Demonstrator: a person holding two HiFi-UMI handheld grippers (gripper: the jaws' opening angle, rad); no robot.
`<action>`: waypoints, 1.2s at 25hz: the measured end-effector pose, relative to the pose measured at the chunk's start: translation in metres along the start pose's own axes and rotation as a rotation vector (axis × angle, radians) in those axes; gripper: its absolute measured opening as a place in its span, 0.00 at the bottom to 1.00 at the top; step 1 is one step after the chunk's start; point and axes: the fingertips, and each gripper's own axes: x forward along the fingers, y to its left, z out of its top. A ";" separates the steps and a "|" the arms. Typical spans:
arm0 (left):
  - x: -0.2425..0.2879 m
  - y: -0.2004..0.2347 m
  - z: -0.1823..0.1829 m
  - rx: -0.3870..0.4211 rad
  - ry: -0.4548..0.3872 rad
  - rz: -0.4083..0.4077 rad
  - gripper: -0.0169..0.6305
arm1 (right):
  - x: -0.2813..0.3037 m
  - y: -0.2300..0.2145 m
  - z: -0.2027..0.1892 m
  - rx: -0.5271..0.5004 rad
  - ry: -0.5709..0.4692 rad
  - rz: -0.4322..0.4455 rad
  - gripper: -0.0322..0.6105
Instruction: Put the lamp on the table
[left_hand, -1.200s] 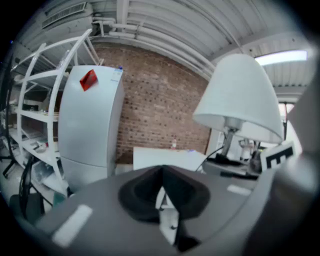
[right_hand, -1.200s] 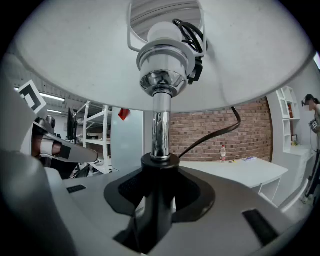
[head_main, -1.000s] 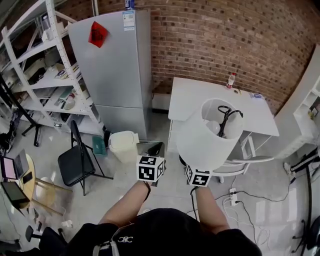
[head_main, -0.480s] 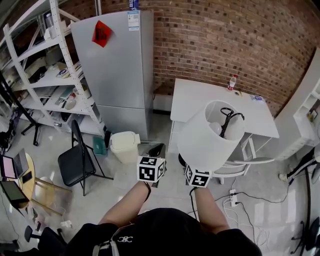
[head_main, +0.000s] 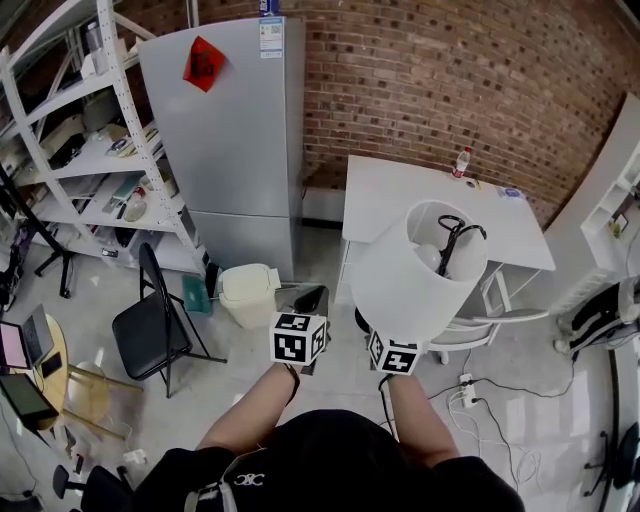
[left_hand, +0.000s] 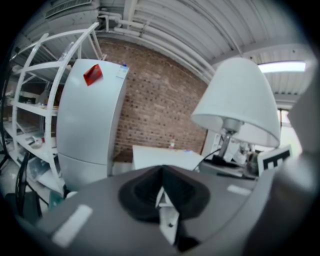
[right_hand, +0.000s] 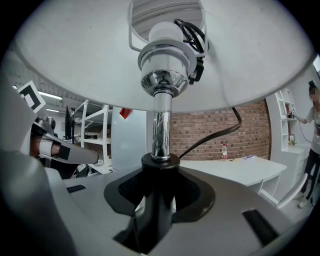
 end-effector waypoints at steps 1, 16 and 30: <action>0.000 0.002 -0.001 0.001 0.001 -0.007 0.03 | 0.001 0.002 0.000 0.001 -0.002 -0.007 0.25; -0.006 0.026 -0.020 0.000 0.039 -0.067 0.03 | 0.004 0.034 -0.004 0.001 -0.002 -0.037 0.25; 0.084 0.038 -0.008 0.030 0.061 -0.070 0.03 | 0.080 -0.018 0.004 0.017 -0.033 -0.040 0.25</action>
